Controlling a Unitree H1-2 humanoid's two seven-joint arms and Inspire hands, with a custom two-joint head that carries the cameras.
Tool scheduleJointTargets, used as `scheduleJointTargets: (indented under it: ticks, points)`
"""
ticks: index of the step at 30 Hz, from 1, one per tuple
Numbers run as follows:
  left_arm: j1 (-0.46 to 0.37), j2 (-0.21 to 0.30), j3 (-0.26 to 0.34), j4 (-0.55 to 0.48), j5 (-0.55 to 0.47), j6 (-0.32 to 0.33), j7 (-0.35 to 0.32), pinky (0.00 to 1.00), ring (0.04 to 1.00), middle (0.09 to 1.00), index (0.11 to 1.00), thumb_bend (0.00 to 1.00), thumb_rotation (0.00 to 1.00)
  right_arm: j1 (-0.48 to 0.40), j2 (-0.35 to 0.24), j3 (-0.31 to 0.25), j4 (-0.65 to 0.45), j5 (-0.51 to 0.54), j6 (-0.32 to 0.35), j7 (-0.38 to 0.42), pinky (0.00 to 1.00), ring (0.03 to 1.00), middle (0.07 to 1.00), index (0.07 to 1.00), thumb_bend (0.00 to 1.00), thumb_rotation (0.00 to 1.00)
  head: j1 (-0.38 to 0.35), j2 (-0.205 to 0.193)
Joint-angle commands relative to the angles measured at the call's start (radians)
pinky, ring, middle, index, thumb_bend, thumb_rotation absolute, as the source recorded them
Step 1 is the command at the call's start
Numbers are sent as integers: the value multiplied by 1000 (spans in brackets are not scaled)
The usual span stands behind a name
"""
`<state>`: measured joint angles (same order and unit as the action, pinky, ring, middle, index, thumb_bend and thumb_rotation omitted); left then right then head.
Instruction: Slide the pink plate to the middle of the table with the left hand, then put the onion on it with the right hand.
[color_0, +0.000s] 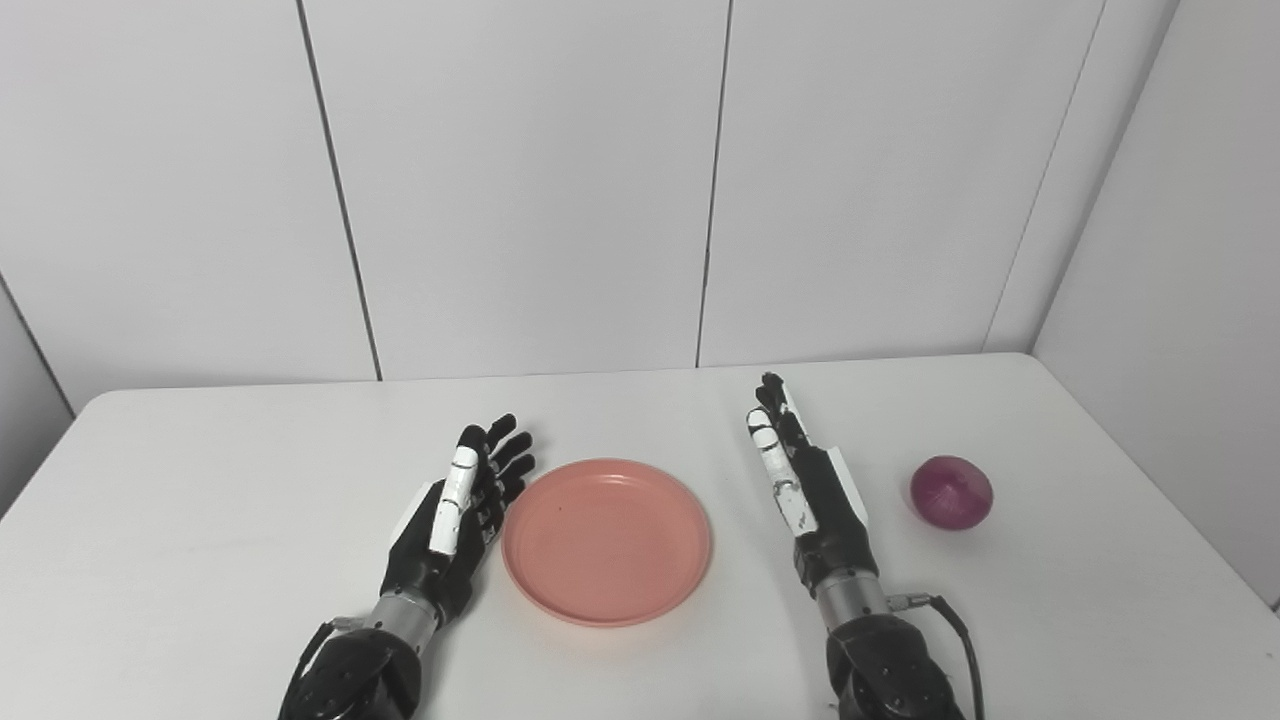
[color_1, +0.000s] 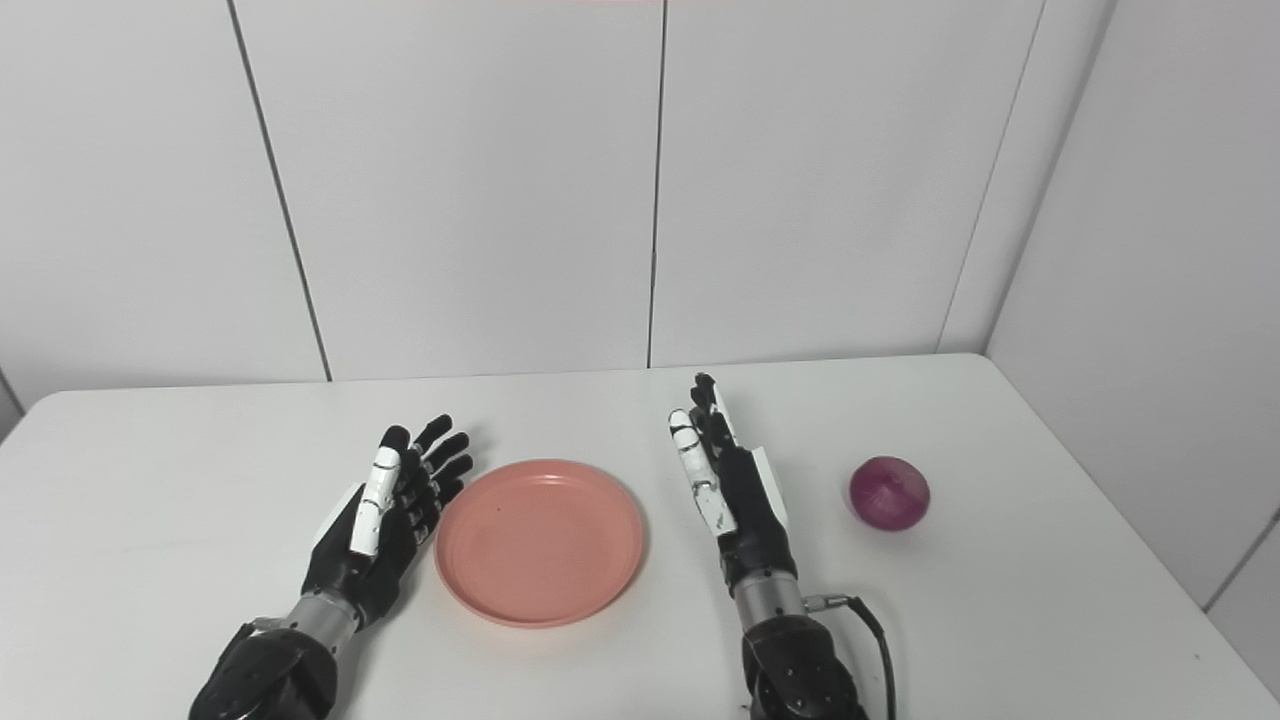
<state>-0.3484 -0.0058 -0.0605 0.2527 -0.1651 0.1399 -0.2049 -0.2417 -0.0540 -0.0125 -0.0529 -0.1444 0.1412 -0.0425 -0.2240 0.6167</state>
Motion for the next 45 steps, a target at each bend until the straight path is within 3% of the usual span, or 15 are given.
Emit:
scheduleJointTargets:
  ticks: [1, 3, 7, 13, 19, 28, 45]
  points:
    - [-28, -3, -1, -36, 15, -32, 10, 1000, 963, 961, 953, 715, 1000, -59, -45, -14, -49, -48, 25, -18, 990, 974, 986, 987, 625, 989, 1, 0]
    - [-23, -6, 3, -37, 20, -34, 18, 1000, 968, 966, 958, 719, 1000, -67, -95, -11, -70, -116, 62, -19, 968, 975, 983, 982, 617, 977, -1, -4]
    - [-19, -9, 9, -39, 23, -43, 20, 1000, 971, 971, 967, 717, 1000, -70, -143, -8, -96, -201, 103, -30, 931, 967, 979, 972, 570, 750, -2, -5]
    - [-17, -9, 16, -48, 25, -42, 23, 1000, 970, 970, 965, 715, 1000, -82, -181, 3, -101, -316, 165, -35, 826, 912, 952, 959, 623, 597, -18, -16]
    - [-15, -1, 22, -36, 29, -62, 21, 1000, 972, 974, 970, 714, 1000, -91, -193, -1, -84, -389, 183, -51, 805, 900, 937, 934, 715, 415, -47, -27]
    - [-16, 8, 28, -21, 21, -78, 13, 1000, 962, 967, 959, 719, 1000, -108, -253, 22, -65, -569, 324, 12, 751, 878, 911, 918, 817, 393, -67, -35]
    - [-19, 15, 23, -17, 20, -80, 2, 1000, 963, 966, 958, 722, 1000, -115, -300, -37, -9, -764, 328, 116, 900, 902, 913, 926, 849, 440, -79, -44]
